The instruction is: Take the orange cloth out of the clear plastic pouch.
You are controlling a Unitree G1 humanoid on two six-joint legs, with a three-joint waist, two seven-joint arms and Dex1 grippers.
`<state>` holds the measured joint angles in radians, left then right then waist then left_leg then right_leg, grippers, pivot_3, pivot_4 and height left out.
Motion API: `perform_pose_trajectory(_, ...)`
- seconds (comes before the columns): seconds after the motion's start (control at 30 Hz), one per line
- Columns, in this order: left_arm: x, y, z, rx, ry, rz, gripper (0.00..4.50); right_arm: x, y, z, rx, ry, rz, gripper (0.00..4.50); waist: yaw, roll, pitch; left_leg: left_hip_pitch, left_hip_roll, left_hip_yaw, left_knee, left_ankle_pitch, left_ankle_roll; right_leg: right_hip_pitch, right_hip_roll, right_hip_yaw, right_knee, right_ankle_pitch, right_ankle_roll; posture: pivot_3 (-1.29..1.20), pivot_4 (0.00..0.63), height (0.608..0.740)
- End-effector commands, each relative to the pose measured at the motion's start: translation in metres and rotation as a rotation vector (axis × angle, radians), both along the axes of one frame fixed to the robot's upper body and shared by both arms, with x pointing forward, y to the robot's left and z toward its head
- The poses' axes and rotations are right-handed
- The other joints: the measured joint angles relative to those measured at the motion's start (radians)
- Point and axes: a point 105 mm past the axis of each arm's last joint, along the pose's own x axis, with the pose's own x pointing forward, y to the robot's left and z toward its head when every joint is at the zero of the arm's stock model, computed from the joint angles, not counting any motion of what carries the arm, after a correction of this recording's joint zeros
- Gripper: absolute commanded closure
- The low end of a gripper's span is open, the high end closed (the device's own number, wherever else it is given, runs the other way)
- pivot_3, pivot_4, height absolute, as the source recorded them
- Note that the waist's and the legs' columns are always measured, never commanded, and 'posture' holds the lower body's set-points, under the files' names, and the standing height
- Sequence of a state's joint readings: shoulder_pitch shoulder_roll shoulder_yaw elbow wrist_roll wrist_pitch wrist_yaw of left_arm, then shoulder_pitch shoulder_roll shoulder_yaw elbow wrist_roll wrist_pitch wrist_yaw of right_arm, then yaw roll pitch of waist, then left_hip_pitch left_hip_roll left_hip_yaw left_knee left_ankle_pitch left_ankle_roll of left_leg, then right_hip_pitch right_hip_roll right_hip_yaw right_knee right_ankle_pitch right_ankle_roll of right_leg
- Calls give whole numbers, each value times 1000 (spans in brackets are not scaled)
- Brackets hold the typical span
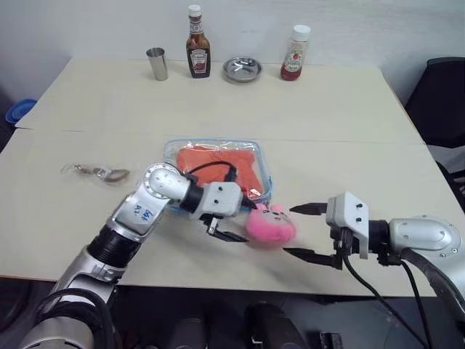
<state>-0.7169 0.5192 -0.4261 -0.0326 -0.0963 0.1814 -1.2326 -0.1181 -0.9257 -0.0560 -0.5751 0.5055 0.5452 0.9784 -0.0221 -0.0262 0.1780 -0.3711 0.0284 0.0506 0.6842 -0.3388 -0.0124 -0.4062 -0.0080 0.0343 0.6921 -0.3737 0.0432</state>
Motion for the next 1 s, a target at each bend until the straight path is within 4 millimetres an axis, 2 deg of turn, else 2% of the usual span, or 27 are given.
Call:
perform_pose_trajectory(0.03, 3, -13, -4, 28, -105, -43, 608, 4, -7, 17, -24, -67, 10, 0, 0, 0, 0, 0, 0, 0, 0, 0, 0, 0, 0, 0, 0, 0, 0, 0, 150, 740)
perform_pose_trajectory(0.2, 6, -21, -18, 39, -113, -43, 608, 9, -10, 21, -49, -95, 32, 0, -6, 0, 0, 1, 1, 0, 0, 0, 0, 0, 1, 0, 0, 0, 0, 0, 150, 740)
perform_pose_trajectory(0.3, 5, -18, -20, 47, -134, -52, 1187, 21, -7, 21, -80, -135, 42, 0, -8, 0, 0, 1, 1, 0, 0, 0, 0, 0, 1, 0, 1, 0, 0, 0, 150, 740)
perform_pose_trajectory(0.5, -7, -3, -19, 60, -118, -53, 3047, 50, 5, 12, -186, -267, 95, 0, -7, 0, 0, 1, 1, 0, 0, 0, 0, -1, 1, 1, 2, 0, 0, 0, 150, 740)
perform_pose_trajectory(0.67, -11, -2, -18, 54, -127, 4, 4406, 80, 20, 4, -195, -351, 107, 0, -8, 0, 0, 0, 1, 0, 0, 0, 0, -2, 0, 1, 2, 0, 0, 0, 150, 740)
perform_pose_trajectory(0.77, -13, -5, -16, 38, -125, 33, 4500, 90, 28, 0, -215, -405, 135, 590, -8, 0, 0, 0, 1, 0, 0, 0, 0, -2, 0, 1, 2, 0, 0, 0, 150, 740)
perform_pose_trajectory(0.87, -14, -7, -16, 35, -129, 50, 4500, 90, 33, -5, -245, -452, 197, 1619, -6, 0, 0, 0, 1, 0, 0, 0, 0, -2, 0, 0, 2, 0, 0, 0, 150, 740)
perform_pose_trajectory(1.0, -16, -7, -17, 27, -129, 70, 4500, 90, 41, -6, -225, -468, 233, 1619, -7, 0, 0, 0, 1, 0, 0, 0, 0, -2, 0, 0, 2, 0, 0, 0, 150, 740)
